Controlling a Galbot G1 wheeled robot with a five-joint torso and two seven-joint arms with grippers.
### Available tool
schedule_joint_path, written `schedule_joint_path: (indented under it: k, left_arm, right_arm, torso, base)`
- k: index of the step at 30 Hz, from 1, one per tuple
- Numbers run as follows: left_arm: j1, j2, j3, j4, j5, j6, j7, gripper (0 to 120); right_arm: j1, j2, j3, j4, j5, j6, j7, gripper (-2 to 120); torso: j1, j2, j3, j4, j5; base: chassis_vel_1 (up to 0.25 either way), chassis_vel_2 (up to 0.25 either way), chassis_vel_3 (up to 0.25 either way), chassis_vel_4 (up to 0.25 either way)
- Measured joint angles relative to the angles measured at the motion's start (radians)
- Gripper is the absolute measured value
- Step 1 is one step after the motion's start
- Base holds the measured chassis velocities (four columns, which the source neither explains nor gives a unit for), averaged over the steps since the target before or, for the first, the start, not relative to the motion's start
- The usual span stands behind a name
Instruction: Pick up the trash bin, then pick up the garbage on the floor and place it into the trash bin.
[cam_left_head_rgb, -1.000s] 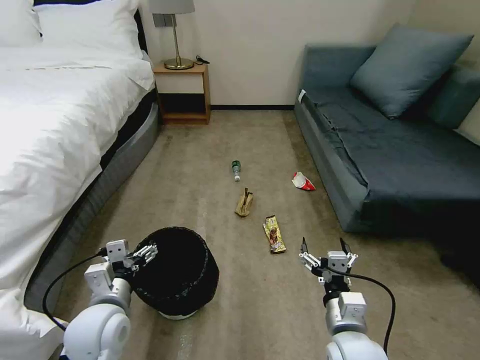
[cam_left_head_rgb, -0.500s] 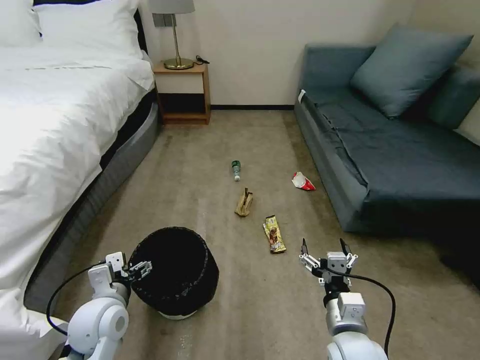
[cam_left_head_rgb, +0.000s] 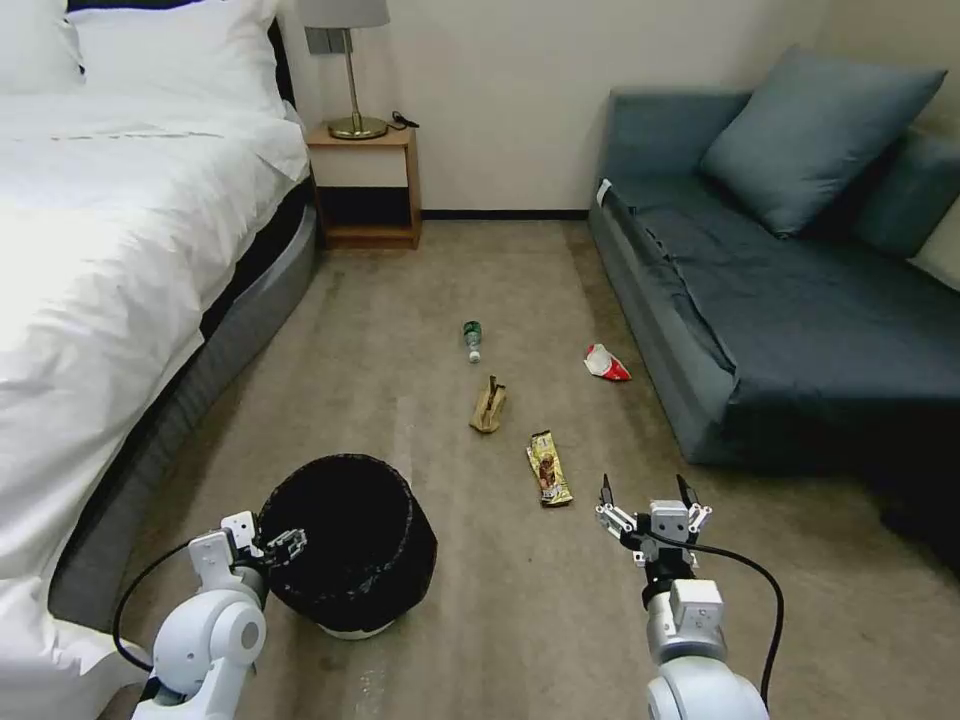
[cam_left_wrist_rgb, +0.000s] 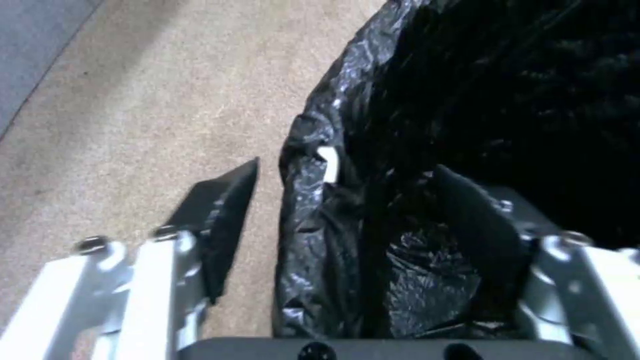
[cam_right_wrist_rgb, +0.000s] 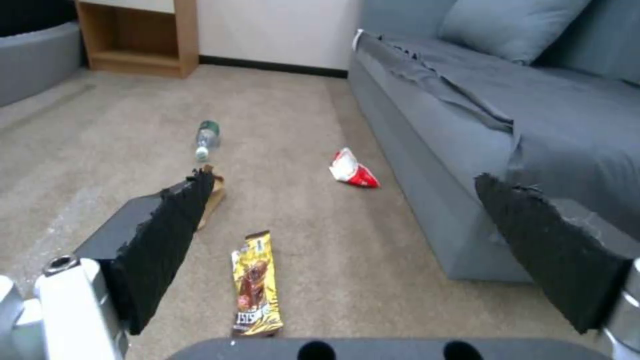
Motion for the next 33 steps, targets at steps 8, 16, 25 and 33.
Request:
schedule_joint_path:
  k: [8, 16, 25, 33]
  left_arm:
    - [-0.003, -0.002, 0.003, 0.012, -0.026, -0.001, 0.001, 34]
    - [-0.003, -0.004, 0.001, 0.006, -0.054, -0.001, 0.002, 10]
    - [-0.006, -0.014, -0.026, -0.017, -0.131, 0.011, -0.025, 5]
    - [-0.009, -0.017, -0.091, -0.080, -0.152, 0.014, -0.042, 4]
  right_arm:
    - [0.005, 0.003, 0.000, -0.002, -0.001, 0.001, 0.001, 100]
    - [0.004, 0.002, 0.001, 0.002, 0.001, 0.002, 0.002, 100]
    - [-0.006, -0.009, 0.002, 0.028, 0.048, -0.008, 0.002, 100]
    - [-0.008, -0.019, 0.003, 0.039, 0.114, 0.041, -0.002, 100]
  torso:
    - [0.000, 0.000, 0.000, 0.0002, -0.0002]
    - [0.000, 0.000, 0.000, 0.0002, -0.0010]
    - [0.000, 0.000, 0.000, -0.0004, -0.0025]
    - [0.000, -0.001, 0.001, -0.0004, -0.0017]
  base:
    - [0.000, 0.000, 0.000, 0.000]
    - [0.000, 0.000, 0.000, 0.000]
    - [0.000, 0.000, 0.000, 0.000]
    - [0.000, 0.000, 0.000, 0.000]
